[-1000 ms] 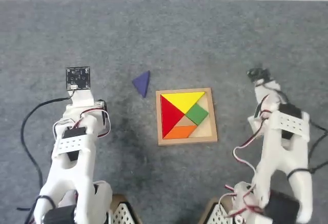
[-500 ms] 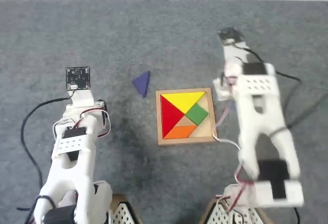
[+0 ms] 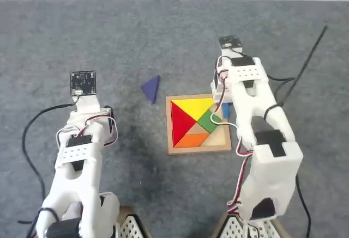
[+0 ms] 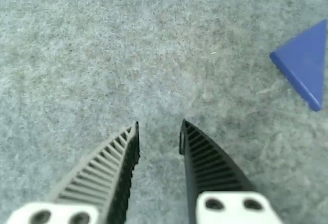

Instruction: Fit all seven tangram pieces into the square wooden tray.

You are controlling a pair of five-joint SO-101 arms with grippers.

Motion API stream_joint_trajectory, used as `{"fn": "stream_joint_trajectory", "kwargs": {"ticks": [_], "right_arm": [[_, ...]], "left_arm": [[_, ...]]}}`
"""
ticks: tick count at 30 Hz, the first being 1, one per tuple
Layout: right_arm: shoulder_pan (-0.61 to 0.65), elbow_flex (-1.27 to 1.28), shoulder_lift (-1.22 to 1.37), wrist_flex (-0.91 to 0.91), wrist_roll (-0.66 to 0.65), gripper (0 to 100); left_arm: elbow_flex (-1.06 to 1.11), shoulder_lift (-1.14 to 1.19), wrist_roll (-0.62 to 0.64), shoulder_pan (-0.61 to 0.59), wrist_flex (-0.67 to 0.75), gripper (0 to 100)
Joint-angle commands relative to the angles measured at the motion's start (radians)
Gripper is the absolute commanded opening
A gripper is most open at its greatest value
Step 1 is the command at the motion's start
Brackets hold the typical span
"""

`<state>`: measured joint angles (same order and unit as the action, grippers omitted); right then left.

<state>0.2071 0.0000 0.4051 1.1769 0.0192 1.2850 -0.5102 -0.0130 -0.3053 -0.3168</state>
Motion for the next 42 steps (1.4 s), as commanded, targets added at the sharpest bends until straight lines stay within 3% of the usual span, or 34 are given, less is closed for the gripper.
{"fn": "stream_joint_trajectory", "kwargs": {"ticks": [1, 14, 20, 32, 42], "right_arm": [[0.019, -0.057, -0.015, -0.019, 0.014, 0.7], [0.024, -0.055, -0.013, -0.044, -0.038, 1.5], [0.027, -0.055, -0.015, -0.039, -0.041, 12.8], [0.035, -0.06, -0.024, -0.022, -0.041, 12.9], [0.148, -0.058, -0.033, -0.024, -0.035, 12.9]], "left_arm": [[-0.013, 0.002, -0.012, 0.005, 0.021, 12], [-0.013, 0.002, -0.012, 0.005, 0.021, 12], [-0.013, 0.002, -0.012, 0.005, 0.021, 12], [-0.013, 0.002, -0.012, 0.005, 0.021, 12], [-0.013, 0.002, -0.012, 0.005, 0.021, 12]]}}
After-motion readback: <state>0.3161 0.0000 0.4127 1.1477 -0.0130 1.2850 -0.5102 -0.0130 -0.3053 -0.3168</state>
